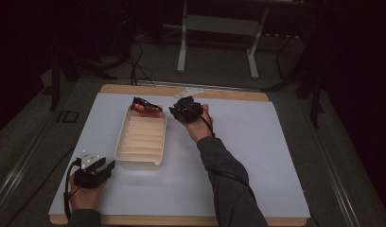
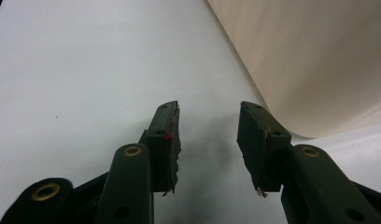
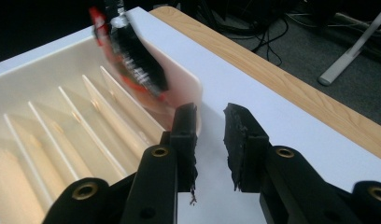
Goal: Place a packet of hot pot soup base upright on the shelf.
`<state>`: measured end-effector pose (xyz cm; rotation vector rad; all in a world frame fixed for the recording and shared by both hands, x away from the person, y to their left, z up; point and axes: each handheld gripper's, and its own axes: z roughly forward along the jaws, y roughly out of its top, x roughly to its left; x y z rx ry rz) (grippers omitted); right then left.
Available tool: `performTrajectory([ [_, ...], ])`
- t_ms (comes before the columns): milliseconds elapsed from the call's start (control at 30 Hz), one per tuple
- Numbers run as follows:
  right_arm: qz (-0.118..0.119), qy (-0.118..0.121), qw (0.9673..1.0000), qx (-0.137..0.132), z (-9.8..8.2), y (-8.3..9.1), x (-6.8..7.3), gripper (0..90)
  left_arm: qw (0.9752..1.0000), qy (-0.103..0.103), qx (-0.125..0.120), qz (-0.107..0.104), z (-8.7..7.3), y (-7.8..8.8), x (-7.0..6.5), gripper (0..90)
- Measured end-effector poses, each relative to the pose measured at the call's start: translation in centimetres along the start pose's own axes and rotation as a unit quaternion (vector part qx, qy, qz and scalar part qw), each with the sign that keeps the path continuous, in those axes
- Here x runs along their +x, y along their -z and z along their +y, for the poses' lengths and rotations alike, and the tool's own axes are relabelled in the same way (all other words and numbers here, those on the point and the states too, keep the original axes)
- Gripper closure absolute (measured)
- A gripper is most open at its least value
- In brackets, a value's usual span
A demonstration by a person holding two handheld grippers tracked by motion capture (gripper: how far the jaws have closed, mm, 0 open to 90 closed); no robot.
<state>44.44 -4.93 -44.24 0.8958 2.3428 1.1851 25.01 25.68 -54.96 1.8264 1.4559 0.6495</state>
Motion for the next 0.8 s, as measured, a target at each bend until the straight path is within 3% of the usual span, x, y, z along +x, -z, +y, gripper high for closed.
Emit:
performTrajectory([
  [333, 0.008, -0.002, 1.0000, 0.002, -1.7, 2.6, -1.2, 72.8, 1.0000, -0.002, 0.002, 0.002, 0.0, -0.1, 0.0, 58.6],
  [600, 0.025, 0.013, 0.9993, 0.025, -3.6, 4.1, -1.2, 71.1, 1.0000, -0.002, 0.005, 0.005, 0.0, -0.1, -0.1, 57.1],
  [800, 0.036, 0.007, 0.9987, 0.036, -5.0, 5.5, -1.5, 66.9, 0.9999, -0.009, 0.007, 0.012, 0.1, -0.2, -0.3, 56.6],
])
